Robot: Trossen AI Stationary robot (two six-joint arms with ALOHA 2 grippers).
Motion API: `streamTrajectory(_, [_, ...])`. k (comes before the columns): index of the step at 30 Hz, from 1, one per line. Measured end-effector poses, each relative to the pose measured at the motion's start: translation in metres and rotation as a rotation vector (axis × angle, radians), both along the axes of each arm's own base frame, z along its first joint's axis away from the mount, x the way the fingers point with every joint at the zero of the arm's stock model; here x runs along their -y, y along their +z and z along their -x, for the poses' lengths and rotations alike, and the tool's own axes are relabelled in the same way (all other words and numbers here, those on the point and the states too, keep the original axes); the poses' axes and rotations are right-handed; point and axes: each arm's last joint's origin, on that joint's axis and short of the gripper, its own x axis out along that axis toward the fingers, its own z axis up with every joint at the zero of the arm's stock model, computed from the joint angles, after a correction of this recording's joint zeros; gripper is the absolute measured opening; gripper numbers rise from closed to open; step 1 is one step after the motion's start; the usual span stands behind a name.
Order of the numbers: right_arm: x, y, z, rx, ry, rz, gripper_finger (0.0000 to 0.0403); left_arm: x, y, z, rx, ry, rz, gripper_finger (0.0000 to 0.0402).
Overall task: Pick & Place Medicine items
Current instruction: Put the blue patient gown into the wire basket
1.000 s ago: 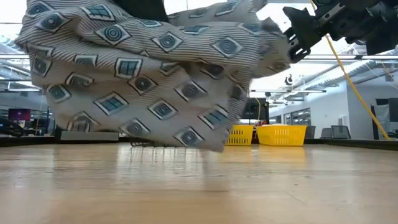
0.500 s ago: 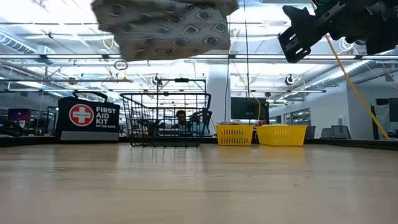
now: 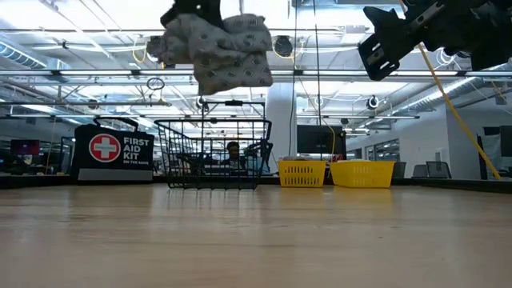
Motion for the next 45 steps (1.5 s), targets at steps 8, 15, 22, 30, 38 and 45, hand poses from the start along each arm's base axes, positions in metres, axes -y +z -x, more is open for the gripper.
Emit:
streamTrajectory(8, [0.0, 0.0, 0.0, 0.006, 0.0, 0.014, 0.0169, -0.069, -0.007, 0.003, -0.008, 0.254, -0.044, 0.0084])
streamTrajectory(15, [0.0, 0.0, 0.0, 0.007, 0.0, 0.017, 0.0169, -0.099, -0.055, -0.024, -0.149, 0.315, -0.006, 0.0084])
streamTrajectory(22, [0.0, 0.0, 0.0, 0.007, 0.0, 0.02, 0.0169, -0.105, -0.103, -0.049, -0.276, 0.319, 0.023, 0.0084])
streamTrajectory(30, [0.0, -0.001, 0.0, 0.0, 0.0, 0.03, 0.0169, -0.11, -0.145, -0.064, -0.345, 0.358, 0.063, 0.0084])
streamTrajectory(38, [0.0, -0.002, 0.0, -0.002, -0.001, 0.031, 0.0169, -0.11, -0.184, -0.078, -0.395, 0.303, 0.16, 0.0084])
streamTrajectory(45, [0.001, -0.003, 0.0, -0.011, -0.003, 0.033, 0.0169, -0.11, -0.2, -0.086, -0.358, 0.268, 0.261, 0.0094])
